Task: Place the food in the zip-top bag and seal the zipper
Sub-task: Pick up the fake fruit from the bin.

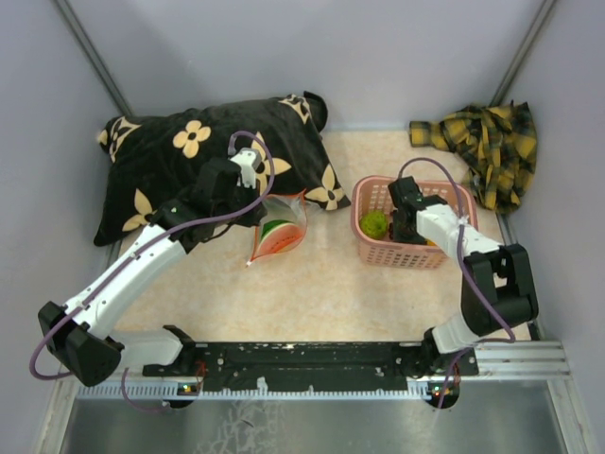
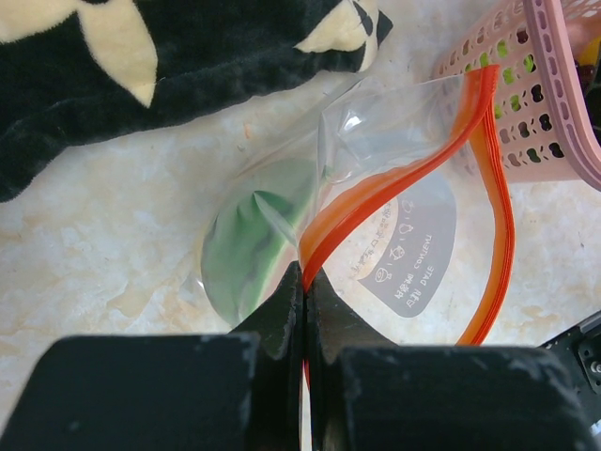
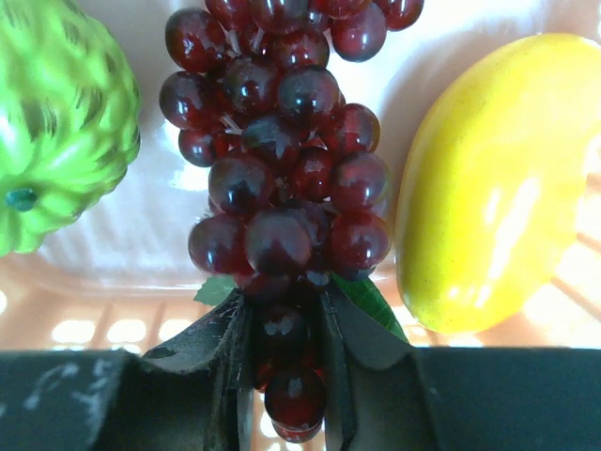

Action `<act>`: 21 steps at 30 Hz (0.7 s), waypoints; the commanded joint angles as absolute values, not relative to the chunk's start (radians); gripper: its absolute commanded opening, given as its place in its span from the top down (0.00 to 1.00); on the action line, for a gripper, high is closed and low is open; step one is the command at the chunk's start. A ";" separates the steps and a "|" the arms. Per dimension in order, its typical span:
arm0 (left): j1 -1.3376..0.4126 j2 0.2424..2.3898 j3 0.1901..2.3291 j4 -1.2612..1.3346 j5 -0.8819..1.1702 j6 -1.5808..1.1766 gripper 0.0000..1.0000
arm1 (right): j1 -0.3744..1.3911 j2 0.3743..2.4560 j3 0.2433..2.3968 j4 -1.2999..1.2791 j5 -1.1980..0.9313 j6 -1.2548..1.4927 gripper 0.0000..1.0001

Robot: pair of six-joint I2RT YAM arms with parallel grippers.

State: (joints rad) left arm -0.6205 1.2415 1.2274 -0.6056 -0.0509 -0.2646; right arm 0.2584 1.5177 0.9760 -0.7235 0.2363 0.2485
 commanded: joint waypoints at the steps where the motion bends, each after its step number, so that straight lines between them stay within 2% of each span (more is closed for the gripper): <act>1: -0.612 1.242 1.222 -0.573 -0.028 -0.262 1.00 | 0.255 1.442 1.021 -0.753 0.264 0.256 0.78; 13: -0.592 1.229 1.221 -0.574 -0.044 -0.283 1.00 | 0.255 1.336 1.038 -0.773 0.265 0.271 0.91; 21: -0.564 1.217 1.221 -0.572 -0.040 -0.298 1.00 | 0.256 1.284 1.096 -0.803 0.258 0.272 0.93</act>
